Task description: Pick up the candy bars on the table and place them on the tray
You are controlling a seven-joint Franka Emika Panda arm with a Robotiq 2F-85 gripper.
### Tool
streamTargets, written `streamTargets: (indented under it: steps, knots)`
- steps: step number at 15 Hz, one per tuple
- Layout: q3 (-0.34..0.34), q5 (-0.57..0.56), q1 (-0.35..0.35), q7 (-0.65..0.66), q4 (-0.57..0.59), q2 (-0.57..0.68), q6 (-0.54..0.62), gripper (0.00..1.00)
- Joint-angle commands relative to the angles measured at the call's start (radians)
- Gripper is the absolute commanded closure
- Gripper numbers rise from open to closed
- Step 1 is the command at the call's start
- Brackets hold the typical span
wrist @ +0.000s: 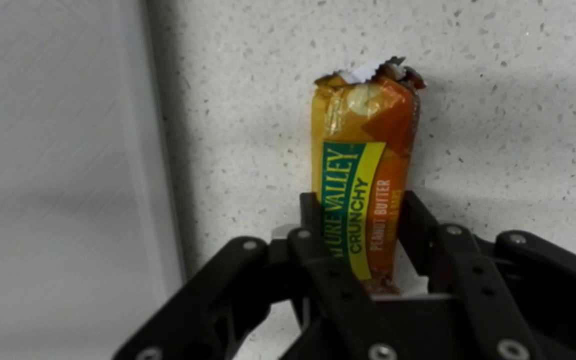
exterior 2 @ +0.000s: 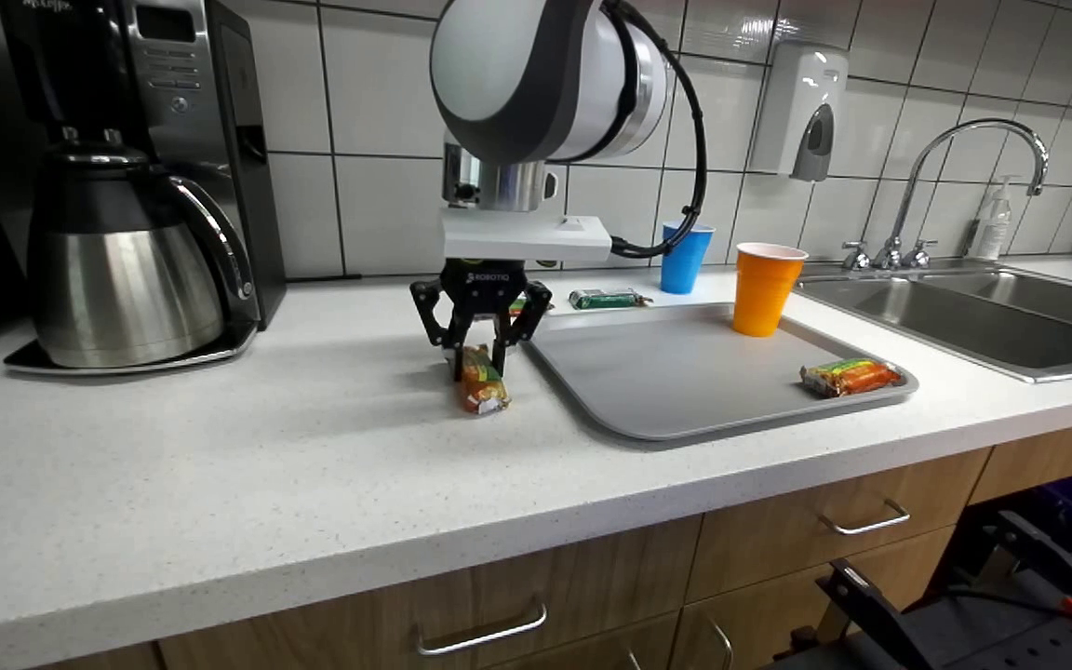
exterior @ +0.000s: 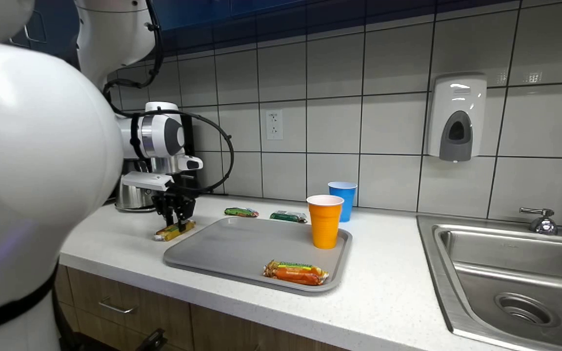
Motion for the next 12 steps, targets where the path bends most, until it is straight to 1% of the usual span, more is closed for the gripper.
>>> streamTargets:
  steps: [1,5,12]
  knots:
    - [-0.016,-0.028,0.015,0.043,0.0,-0.01,0.005,0.83]
    - [-0.011,-0.031,0.016,0.031,-0.011,-0.03,-0.014,0.83]
    - [0.005,-0.03,-0.002,0.004,-0.064,-0.123,-0.038,0.83]
